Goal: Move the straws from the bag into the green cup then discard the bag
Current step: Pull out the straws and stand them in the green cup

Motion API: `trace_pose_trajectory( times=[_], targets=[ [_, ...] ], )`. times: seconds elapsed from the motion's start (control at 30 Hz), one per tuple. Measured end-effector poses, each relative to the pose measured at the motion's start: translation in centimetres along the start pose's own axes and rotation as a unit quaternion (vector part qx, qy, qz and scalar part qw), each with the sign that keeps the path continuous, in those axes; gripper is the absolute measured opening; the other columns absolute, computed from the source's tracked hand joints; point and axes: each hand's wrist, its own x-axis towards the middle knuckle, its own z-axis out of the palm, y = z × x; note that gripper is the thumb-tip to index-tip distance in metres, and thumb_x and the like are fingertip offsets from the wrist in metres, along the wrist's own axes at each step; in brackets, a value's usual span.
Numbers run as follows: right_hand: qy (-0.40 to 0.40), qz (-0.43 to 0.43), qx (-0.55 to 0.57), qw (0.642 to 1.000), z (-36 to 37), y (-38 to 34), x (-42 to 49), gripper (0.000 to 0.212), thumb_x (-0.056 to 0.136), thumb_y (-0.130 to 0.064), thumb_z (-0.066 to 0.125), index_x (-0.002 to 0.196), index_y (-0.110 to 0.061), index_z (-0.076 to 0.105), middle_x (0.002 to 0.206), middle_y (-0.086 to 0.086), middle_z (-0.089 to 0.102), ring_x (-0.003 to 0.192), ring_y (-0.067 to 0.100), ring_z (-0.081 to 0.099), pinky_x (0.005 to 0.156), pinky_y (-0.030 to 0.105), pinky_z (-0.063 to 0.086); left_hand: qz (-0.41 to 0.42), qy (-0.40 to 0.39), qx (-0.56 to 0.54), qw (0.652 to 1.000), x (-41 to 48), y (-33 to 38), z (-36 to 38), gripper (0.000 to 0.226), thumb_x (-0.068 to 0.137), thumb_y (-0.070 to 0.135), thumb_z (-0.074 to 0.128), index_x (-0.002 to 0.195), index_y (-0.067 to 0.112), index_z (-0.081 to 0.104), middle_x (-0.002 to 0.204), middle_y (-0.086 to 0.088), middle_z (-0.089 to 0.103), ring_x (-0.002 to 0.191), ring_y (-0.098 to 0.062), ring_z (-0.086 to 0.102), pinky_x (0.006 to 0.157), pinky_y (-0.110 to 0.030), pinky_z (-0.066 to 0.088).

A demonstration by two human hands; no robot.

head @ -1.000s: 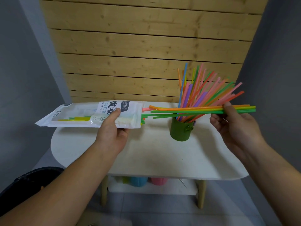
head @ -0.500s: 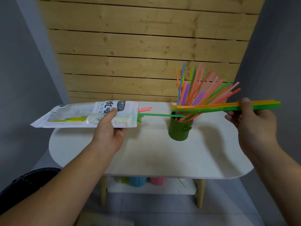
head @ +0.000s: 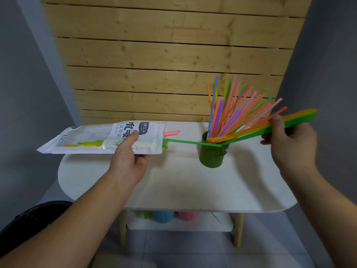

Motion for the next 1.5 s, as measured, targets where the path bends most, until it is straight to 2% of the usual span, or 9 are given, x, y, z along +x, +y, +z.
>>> trace_pose_trajectory(
  times=[0.07,0.23,0.5,0.7,0.83,0.93,1.03,1.23,1.5],
  targets=[
    [-0.022,-0.012,-0.020,0.999,0.7,0.3,-0.1,0.040,0.099,-0.039,0.053,0.094,-0.002,0.066,0.072,0.005,0.070,0.055,0.006,0.069,0.044,0.011,0.047,0.000,-0.003,0.001,1.000,-0.1,-0.1,0.1,0.034,0.092,0.005,0.070,0.125,0.011,0.066,0.104,-0.006,0.082,0.087,-0.019,0.080,0.068,-0.040,0.066],
    [-0.075,0.008,-0.011,0.997,2.6,0.6,0.6,0.028,0.098,-0.029,0.058,0.104,-0.003,0.064,0.080,0.009,0.066,0.051,0.006,0.064,0.043,0.017,0.048,0.001,-0.007,0.004,1.000,-0.1,-0.1,0.1,0.036,0.092,0.005,0.071,0.127,0.011,0.064,0.108,-0.007,0.081,0.092,-0.019,0.079,0.074,-0.042,0.066],
    [-0.116,-0.025,-0.011,0.993,4.2,1.0,1.2,0.019,0.100,-0.028,0.055,0.085,-0.020,0.063,0.067,0.006,0.065,0.045,0.006,0.060,0.040,0.014,0.045,-0.001,0.001,0.008,1.000,0.1,0.0,-0.1,0.034,0.092,0.006,0.071,0.125,0.012,0.065,0.102,-0.005,0.082,0.083,-0.017,0.080,0.058,-0.036,0.064],
    [-0.159,0.019,0.022,0.987,3.9,0.9,1.4,0.009,0.094,-0.031,0.066,0.090,-0.022,0.065,0.081,0.004,0.068,0.053,0.007,0.065,0.048,0.027,0.058,-0.002,-0.002,0.012,1.000,0.1,-0.2,0.1,0.037,0.092,0.006,0.071,0.128,0.012,0.065,0.096,-0.004,0.083,0.082,-0.017,0.080,0.056,-0.034,0.063],
    [-0.172,0.133,-0.023,0.976,2.8,0.4,0.5,0.050,0.076,-0.056,0.077,0.096,-0.016,0.056,0.089,0.005,0.064,0.071,0.022,0.071,0.054,0.037,0.059,0.002,-0.012,0.011,1.000,0.1,-0.1,0.2,0.034,0.093,0.006,0.070,0.126,0.012,0.065,0.094,-0.003,0.083,0.082,-0.017,0.080,0.057,-0.034,0.063],
    [-0.267,0.248,-0.098,0.926,2.1,-0.1,-1.1,0.067,0.076,-0.070,0.065,0.096,-0.006,0.062,0.086,0.011,0.069,0.068,0.026,0.069,0.052,0.033,0.056,0.000,-0.016,0.011,1.000,0.0,-0.1,0.2,0.033,0.093,0.006,0.070,0.125,0.012,0.065,0.094,-0.004,0.083,0.082,-0.017,0.080,0.057,-0.034,0.063],
    [-0.344,0.343,-0.008,0.874,2.8,-0.9,-3.3,0.067,0.088,-0.070,0.050,0.101,-0.006,0.063,0.081,0.015,0.069,0.058,0.025,0.067,0.053,0.032,0.055,-0.004,-0.023,0.010,1.000,-0.3,-0.1,0.3,0.034,0.092,0.006,0.071,0.125,0.013,0.066,0.098,-0.004,0.083,0.084,-0.018,0.080,0.058,-0.035,0.063],
    [-0.307,0.396,0.225,0.836,6.2,-2.4,-6.2,0.048,0.097,-0.057,0.047,0.098,-0.010,0.060,0.073,0.012,0.069,0.054,0.021,0.065,0.049,0.029,0.052,0.010,-0.067,0.061,0.996,-1.0,-0.5,0.6,0.027,0.094,0.009,0.070,0.119,0.019,0.067,0.103,-0.001,0.082,0.090,-0.016,0.079,0.063,-0.035,0.065],
    [-0.305,0.306,0.215,0.876,8.2,-3.5,-7.7,0.023,0.091,-0.032,0.070,0.102,-0.012,0.073,0.085,0.008,0.070,0.062,0.012,0.060,0.058,0.025,0.053,0.026,-0.085,0.105,0.990,-1.5,-1.6,0.4,0.024,0.092,0.009,0.071,0.110,0.026,0.070,0.103,0.002,0.082,0.091,-0.014,0.079,0.065,-0.031,0.065]
  ],
)
